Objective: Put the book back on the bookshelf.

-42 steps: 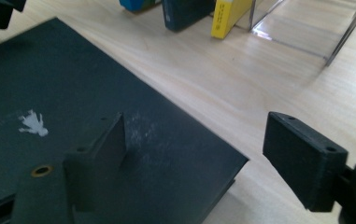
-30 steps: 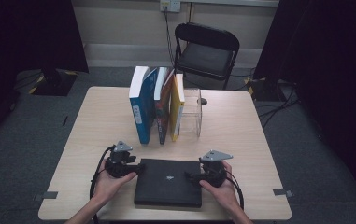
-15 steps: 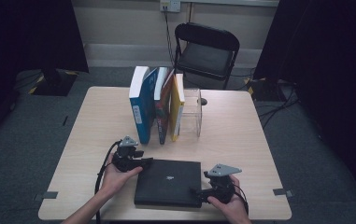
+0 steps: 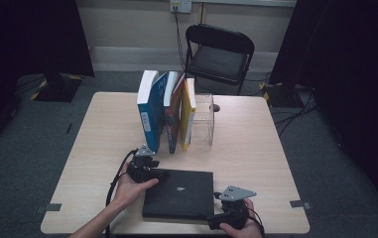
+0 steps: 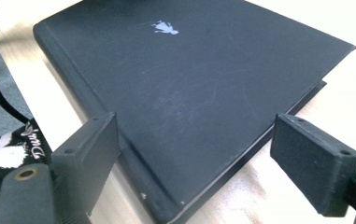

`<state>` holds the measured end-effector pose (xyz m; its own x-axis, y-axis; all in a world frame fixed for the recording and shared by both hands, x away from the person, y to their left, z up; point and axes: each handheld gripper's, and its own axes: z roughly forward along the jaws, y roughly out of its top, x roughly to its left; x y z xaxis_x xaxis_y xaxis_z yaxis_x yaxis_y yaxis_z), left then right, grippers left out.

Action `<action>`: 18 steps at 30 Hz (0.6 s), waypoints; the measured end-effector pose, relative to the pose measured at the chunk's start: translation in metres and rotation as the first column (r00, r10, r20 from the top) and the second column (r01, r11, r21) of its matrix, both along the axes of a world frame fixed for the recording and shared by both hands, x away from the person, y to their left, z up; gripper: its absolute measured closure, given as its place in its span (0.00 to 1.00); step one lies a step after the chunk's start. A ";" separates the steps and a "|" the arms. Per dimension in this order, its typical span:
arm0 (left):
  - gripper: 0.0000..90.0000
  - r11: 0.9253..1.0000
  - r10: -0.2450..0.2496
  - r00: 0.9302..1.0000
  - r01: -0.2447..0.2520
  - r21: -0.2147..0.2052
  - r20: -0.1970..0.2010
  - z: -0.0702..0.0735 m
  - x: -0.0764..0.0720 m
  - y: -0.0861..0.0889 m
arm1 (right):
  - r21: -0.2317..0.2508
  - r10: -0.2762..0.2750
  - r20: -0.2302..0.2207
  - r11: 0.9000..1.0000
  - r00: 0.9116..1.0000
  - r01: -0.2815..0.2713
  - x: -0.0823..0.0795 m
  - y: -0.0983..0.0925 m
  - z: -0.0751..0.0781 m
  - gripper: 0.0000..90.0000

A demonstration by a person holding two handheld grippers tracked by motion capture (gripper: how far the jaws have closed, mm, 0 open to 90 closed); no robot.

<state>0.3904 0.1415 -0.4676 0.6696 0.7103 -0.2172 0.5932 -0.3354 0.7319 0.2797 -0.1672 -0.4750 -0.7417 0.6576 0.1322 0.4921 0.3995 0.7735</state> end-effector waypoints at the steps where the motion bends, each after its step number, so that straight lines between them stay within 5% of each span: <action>1: 0.45 1.000 -0.007 1.000 0.007 -0.004 -0.005 0.000 0.001 0.001 | -0.015 0.011 -0.011 1.000 1.000 -0.011 0.000 0.001 -0.001 0.14; 6: 0.42 1.000 -0.025 1.000 0.025 -0.018 -0.010 -0.002 0.000 -0.003 | -0.055 0.046 -0.015 0.997 0.999 -0.046 -0.001 0.006 -0.008 0.12; 18: 0.42 1.000 -0.030 0.999 0.030 0.006 -0.012 0.000 -0.001 0.000 | -0.045 0.080 -0.051 0.996 0.996 -0.082 0.008 0.004 -0.009 0.11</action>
<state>0.3896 0.1410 -0.4672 0.6878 0.6914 -0.2210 0.5913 -0.3572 0.7231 0.2877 -0.1629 -0.4837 -0.7861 0.6021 0.1400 0.4933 0.4746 0.7290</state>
